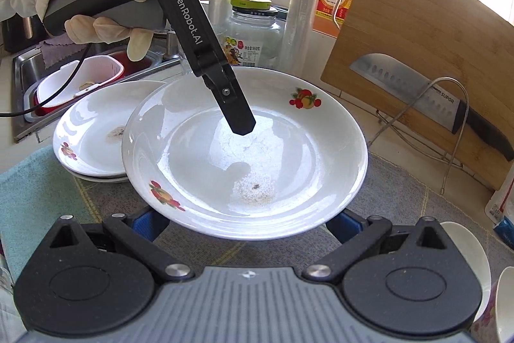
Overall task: Organize plates and bowls
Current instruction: 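Lift the plate with the left tool and carry it over the plate stack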
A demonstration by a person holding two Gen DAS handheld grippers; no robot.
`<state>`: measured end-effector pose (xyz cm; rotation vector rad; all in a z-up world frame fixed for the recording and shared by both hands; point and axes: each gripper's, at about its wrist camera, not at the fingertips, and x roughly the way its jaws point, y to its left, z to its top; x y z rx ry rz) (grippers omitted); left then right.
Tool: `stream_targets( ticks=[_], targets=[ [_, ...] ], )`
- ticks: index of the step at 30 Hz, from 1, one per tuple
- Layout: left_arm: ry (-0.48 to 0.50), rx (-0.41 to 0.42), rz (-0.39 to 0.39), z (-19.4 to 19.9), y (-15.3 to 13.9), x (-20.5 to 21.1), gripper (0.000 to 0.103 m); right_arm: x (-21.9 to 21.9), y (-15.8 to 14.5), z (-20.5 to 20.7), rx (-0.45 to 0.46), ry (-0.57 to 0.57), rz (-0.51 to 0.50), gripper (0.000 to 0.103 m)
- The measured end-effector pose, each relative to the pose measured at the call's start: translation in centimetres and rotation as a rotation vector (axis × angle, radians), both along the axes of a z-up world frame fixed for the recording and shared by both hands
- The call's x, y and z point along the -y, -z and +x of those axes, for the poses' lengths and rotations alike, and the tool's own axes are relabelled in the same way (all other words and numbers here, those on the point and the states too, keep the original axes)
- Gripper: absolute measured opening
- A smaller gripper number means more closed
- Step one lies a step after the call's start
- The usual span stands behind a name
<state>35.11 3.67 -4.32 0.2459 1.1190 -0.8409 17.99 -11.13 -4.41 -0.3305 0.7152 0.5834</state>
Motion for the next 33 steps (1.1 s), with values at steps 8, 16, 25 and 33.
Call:
stream_targets(
  ticks=[8, 16, 25, 33],
  targets=[
    [-0.095, 0.007, 0.000, -2.6, -0.5, -3.7, 0.081, -2.7, -0.4, -0.8, -0.009, -0.099, 0.010, 0.103],
    [-0.169, 0.008, -0.001, -4.6, -0.8, -7.2, 0.081, -5.1, -0.5, -1.3, -0.027, -0.172, 0.027, 0.103],
    [-0.225, -0.018, 0.002, -5.8, 0.6, -10.1, 0.081, -7.1, -0.1, -1.8, -0.059, -0.212, 0.029, 0.103],
    [-0.235, -0.039, 0.005, -5.9, 2.1, -11.1, 0.081, -8.1, 0.6, -1.8, -0.075, -0.216, 0.009, 0.103]
  ],
)
